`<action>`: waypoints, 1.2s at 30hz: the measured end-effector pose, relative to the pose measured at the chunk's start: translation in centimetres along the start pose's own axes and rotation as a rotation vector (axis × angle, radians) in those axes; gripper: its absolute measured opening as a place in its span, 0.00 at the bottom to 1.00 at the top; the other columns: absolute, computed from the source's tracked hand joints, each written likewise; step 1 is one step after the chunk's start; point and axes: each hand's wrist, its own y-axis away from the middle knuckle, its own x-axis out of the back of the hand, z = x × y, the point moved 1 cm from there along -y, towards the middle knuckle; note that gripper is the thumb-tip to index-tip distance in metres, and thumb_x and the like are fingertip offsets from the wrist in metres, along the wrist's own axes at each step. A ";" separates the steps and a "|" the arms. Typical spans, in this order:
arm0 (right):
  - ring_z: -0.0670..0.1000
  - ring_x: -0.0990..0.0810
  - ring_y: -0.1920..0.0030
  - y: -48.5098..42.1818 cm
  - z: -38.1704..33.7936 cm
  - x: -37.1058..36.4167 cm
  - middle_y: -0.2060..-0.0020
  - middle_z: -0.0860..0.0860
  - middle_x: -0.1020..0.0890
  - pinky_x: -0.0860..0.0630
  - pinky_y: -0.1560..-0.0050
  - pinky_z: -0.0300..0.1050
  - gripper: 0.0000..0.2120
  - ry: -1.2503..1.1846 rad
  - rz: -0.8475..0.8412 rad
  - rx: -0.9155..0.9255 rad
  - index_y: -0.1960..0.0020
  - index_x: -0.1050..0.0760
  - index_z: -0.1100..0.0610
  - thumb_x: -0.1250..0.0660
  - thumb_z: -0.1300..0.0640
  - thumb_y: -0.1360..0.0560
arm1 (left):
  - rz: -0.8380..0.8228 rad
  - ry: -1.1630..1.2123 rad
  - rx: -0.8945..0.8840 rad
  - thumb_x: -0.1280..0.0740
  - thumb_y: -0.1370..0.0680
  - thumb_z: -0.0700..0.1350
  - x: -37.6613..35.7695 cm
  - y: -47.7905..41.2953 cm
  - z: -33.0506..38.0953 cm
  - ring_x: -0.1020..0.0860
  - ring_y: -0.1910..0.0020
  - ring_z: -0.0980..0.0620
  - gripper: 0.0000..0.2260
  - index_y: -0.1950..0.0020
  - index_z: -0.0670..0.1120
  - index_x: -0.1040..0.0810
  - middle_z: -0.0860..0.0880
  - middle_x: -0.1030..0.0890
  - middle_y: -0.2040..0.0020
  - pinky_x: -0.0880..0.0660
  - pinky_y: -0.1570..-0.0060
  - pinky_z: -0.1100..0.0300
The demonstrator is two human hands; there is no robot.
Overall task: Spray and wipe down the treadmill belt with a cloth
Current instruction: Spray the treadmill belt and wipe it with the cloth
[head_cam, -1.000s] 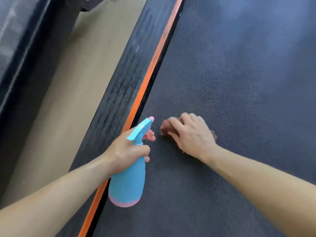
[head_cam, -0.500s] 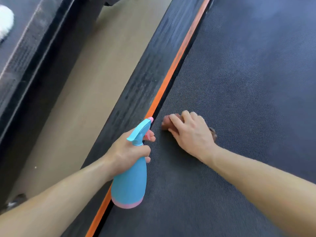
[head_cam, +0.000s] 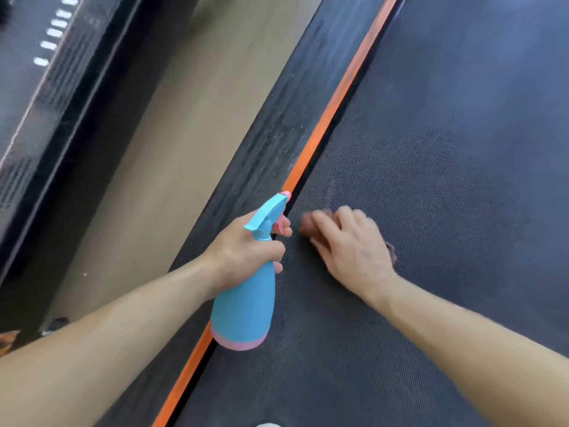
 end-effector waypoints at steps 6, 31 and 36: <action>0.62 0.26 0.56 -3.5 8.2 2.4 0.53 0.59 0.25 0.26 0.59 0.57 0.19 0.105 0.070 -0.129 0.36 0.25 0.52 0.39 0.42 0.20 | -0.036 0.021 -0.050 0.34 0.34 0.43 -1.6 -1.0 0.9 0.13 0.58 0.44 0.33 0.36 0.75 0.25 0.54 0.17 0.41 0.19 0.52 0.60; 0.60 0.26 0.55 21.2 7.1 6.1 0.50 0.56 0.25 0.28 0.55 0.55 0.22 0.123 0.130 -0.676 0.37 0.22 0.52 0.38 0.40 0.23 | -0.252 -0.283 -0.108 0.33 0.25 0.31 -13.7 3.8 11.6 0.17 0.61 0.47 0.20 0.35 0.45 0.21 0.46 0.16 0.38 0.21 0.66 0.66; 0.59 0.28 0.52 20.5 6.3 6.0 0.49 0.56 0.25 0.29 0.53 0.54 0.21 0.207 0.164 -0.719 0.38 0.23 0.54 0.38 0.40 0.23 | -0.342 -0.387 -0.114 0.33 0.37 0.45 -16.4 3.7 11.1 0.12 0.59 0.46 0.25 0.39 0.53 0.20 0.49 0.15 0.42 0.17 0.42 0.46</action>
